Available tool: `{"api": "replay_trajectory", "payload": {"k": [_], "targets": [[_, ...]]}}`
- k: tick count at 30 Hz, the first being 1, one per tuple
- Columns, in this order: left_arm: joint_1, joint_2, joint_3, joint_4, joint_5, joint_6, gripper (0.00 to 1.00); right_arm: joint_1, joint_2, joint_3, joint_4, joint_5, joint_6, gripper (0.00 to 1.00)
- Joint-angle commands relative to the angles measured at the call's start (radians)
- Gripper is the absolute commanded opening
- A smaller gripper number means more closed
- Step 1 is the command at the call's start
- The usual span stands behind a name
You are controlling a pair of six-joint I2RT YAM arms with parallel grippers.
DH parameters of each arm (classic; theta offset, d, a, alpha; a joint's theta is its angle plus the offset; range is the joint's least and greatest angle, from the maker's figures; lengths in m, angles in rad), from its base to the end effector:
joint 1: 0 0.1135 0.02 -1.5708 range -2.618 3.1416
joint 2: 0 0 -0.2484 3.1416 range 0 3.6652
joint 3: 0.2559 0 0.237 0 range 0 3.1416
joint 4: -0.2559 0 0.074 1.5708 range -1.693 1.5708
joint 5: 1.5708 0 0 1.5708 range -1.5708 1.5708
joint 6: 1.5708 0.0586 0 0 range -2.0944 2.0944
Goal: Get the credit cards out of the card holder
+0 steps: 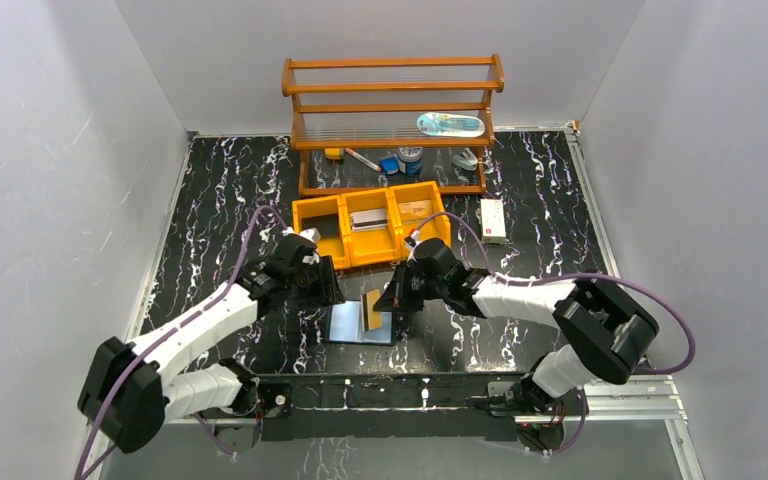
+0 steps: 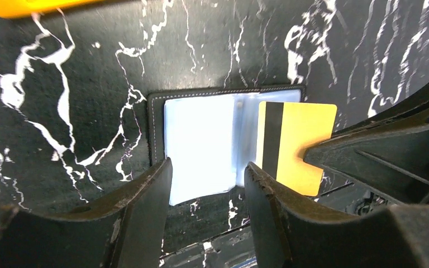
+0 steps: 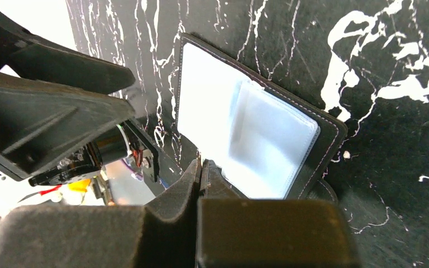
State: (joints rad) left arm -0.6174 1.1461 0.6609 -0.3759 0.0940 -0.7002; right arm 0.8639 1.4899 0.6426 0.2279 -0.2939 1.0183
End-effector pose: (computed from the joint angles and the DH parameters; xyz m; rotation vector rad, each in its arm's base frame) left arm 0.1882 -0.1403 0.1856 -0.0612 2.5532 -0.6742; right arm 0.1836 0.2411 0.1534 0.0028 2.5175 1.2639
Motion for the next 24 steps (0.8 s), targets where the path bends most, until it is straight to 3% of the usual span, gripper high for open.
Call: {"api": "replay_trajectory", "payload": {"k": [1,6,9,10,13,14,18,20,24], "targets": [[0.002,-0.076,-0.001,-0.035,-0.096,-0.006,0.5,-0.005,-0.059,0.058,-0.039,0.054,-0.114,0.0],[0.002,-0.061,0.01,-0.068,-0.111,-0.007,0.52,-0.005,-0.072,0.113,-0.124,0.043,-0.226,0.0],[0.002,-0.09,0.027,-0.094,-0.156,-0.005,0.56,-0.005,-0.145,0.137,-0.179,0.124,-0.33,0.0],[0.002,-0.117,0.047,-0.12,-0.2,0.001,0.66,-0.005,-0.211,0.126,-0.173,0.184,-0.422,0.0],[0.003,-0.187,0.085,-0.18,-0.332,0.046,0.83,-0.005,-0.384,0.073,-0.125,0.409,-0.74,0.0],[0.004,-0.224,0.099,-0.208,-0.418,0.069,0.91,-0.005,-0.433,0.071,-0.129,0.5,-0.957,0.0],[0.012,-0.188,0.144,-0.258,-0.567,0.192,0.98,-0.035,-0.378,0.145,-0.18,0.615,-1.299,0.0],[0.055,-0.173,0.138,-0.234,-0.534,0.234,0.98,-0.069,-0.323,0.187,-0.213,0.589,-1.366,0.0],[0.26,-0.139,0.118,-0.186,-0.276,0.287,0.98,-0.117,-0.232,0.262,-0.275,0.557,-1.517,0.0]]}}
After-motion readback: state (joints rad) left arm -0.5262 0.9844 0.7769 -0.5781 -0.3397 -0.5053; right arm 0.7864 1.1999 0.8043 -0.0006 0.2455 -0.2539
